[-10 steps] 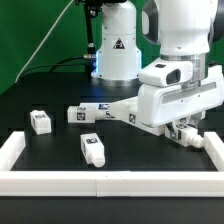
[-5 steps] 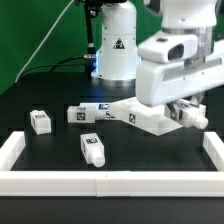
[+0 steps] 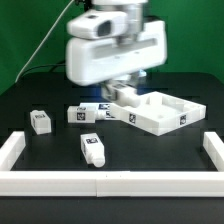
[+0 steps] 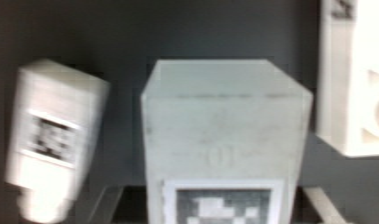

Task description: Assemble one leg

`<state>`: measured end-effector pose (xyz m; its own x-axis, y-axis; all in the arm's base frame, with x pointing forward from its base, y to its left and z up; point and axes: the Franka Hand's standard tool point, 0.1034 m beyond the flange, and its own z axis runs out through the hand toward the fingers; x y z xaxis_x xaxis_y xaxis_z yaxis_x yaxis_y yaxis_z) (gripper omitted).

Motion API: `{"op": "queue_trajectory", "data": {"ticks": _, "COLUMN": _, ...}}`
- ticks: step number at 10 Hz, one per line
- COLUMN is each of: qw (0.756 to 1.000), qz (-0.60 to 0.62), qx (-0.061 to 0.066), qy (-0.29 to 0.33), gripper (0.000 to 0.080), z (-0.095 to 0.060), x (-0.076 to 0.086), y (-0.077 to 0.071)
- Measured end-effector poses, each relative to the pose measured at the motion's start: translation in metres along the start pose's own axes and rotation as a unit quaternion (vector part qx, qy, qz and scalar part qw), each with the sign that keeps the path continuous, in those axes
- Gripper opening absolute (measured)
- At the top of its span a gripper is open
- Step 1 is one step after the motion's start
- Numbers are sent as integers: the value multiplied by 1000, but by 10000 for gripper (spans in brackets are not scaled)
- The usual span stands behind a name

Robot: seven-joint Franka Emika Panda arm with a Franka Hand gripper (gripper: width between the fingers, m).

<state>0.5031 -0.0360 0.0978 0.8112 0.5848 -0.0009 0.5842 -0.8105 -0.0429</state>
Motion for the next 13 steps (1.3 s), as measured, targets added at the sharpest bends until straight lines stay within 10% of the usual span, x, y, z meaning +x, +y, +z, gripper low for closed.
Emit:
{"op": "queue_trajectory", "data": {"ticks": 6, "qw": 1000, "qz": 2, "qx": 3, "qy": -2, "gripper": 284, "z": 4, "x": 2, "y": -6}}
{"op": "queue_trajectory", "data": {"ticks": 9, "qw": 999, "qz": 45, "qx": 17, "qy": -15, "gripper": 284, "z": 26, "x": -50, "y": 34}}
{"op": "queue_trajectory", "data": {"ticks": 13, "qw": 998, "qz": 54, "qx": 23, "qy": -25, "gripper": 284, "z": 60, "x": -67, "y": 31}}
